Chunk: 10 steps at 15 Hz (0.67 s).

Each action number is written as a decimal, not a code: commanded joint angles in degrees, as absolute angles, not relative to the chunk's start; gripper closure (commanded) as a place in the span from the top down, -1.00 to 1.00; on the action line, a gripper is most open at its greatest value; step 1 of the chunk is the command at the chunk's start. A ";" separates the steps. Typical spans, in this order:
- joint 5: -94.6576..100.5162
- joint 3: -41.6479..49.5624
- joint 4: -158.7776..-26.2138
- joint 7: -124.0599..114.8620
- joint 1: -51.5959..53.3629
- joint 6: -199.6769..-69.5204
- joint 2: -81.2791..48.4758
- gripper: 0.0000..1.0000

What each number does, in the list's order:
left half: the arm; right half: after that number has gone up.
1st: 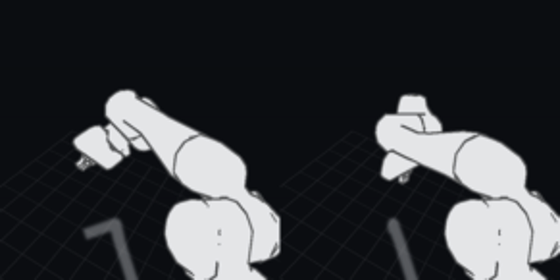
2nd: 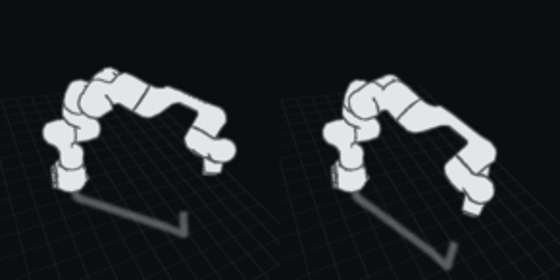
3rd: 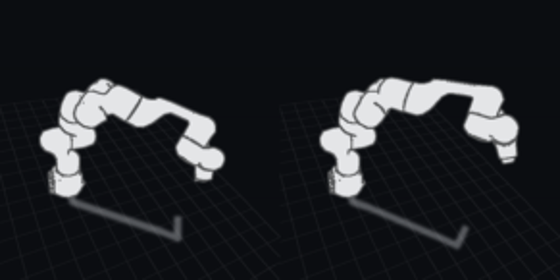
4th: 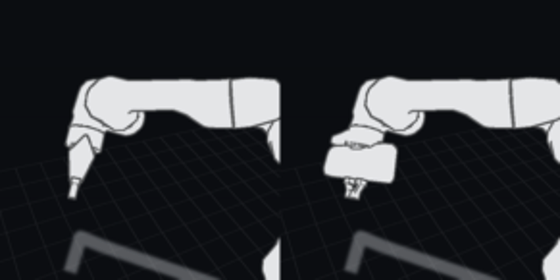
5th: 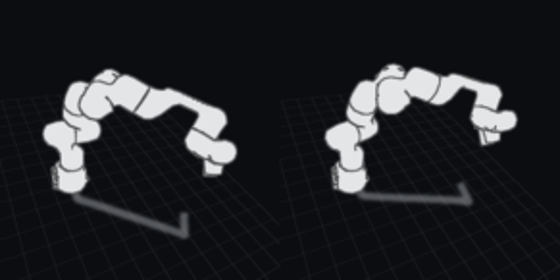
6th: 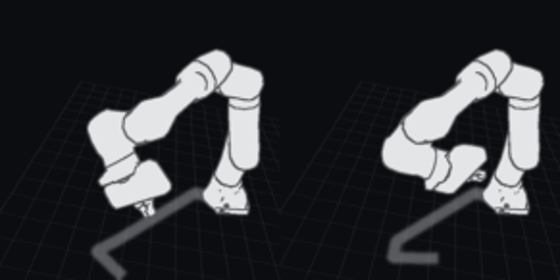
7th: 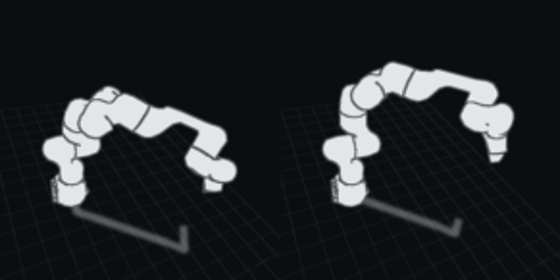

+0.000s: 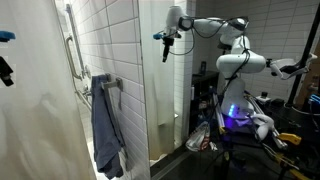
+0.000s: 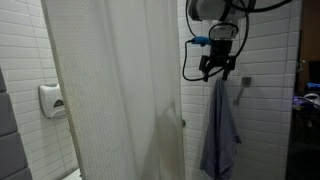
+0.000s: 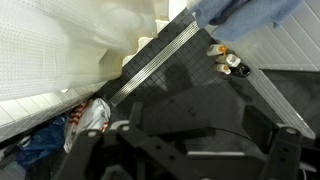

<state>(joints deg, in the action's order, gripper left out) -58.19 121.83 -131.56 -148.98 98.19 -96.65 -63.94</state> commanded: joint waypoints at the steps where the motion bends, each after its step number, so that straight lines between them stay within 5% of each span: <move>1: -59.10 122.87 -131.76 -148.55 98.37 -94.92 -67.66 1.00; 10: -59.43 122.01 -131.01 -148.11 97.11 -94.59 -65.77 1.00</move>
